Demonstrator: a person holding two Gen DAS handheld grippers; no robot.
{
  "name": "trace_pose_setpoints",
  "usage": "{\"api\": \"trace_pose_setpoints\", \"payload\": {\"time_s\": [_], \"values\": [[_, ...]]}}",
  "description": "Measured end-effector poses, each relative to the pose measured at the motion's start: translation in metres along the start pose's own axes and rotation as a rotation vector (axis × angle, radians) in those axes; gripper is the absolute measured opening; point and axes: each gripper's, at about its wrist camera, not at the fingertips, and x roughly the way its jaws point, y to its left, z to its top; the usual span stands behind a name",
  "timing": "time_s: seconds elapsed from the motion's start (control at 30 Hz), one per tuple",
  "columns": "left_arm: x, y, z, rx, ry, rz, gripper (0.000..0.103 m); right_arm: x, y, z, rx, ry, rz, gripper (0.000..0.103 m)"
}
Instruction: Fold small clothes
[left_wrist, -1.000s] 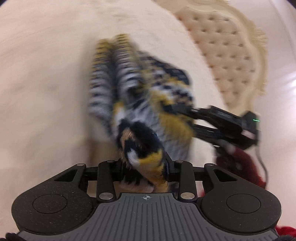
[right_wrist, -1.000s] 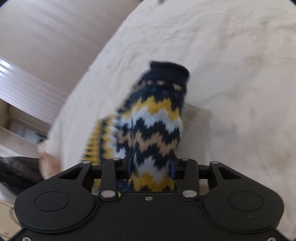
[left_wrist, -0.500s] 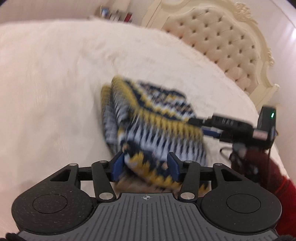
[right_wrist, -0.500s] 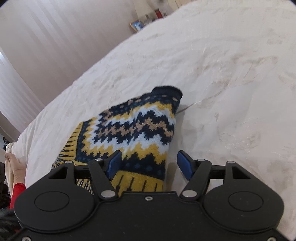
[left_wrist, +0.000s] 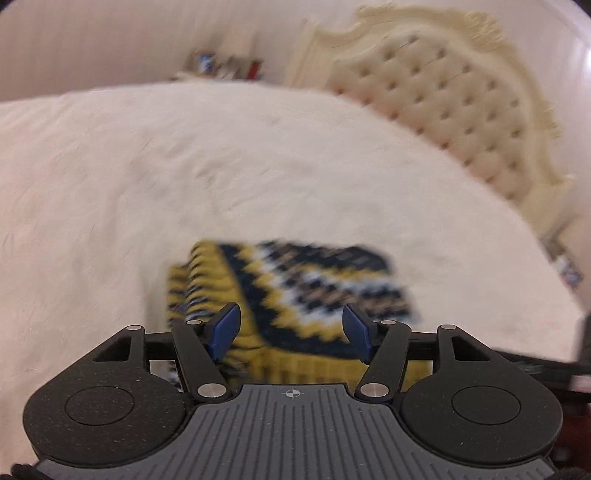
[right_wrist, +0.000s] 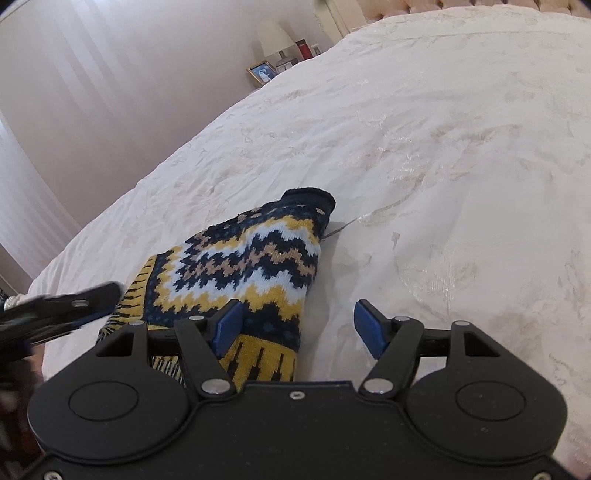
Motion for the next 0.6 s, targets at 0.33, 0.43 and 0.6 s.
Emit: {"api": "trace_pose_setpoints", "payload": {"time_s": [0.33,0.43,0.6], "values": [[-0.003,0.017,-0.033,0.022,0.071,0.071,0.06,0.048,-0.001,0.039,-0.057,0.014,-0.063,0.075],[-0.001,0.015,-0.031,0.027,0.071,0.077,0.06,0.083,-0.003,0.037,-0.115,0.11,-0.132,0.076],[-0.001,0.008,-0.032,0.041,0.062,0.095,0.06,0.086,0.001,0.034,-0.158,0.099,-0.16,0.081]]}}
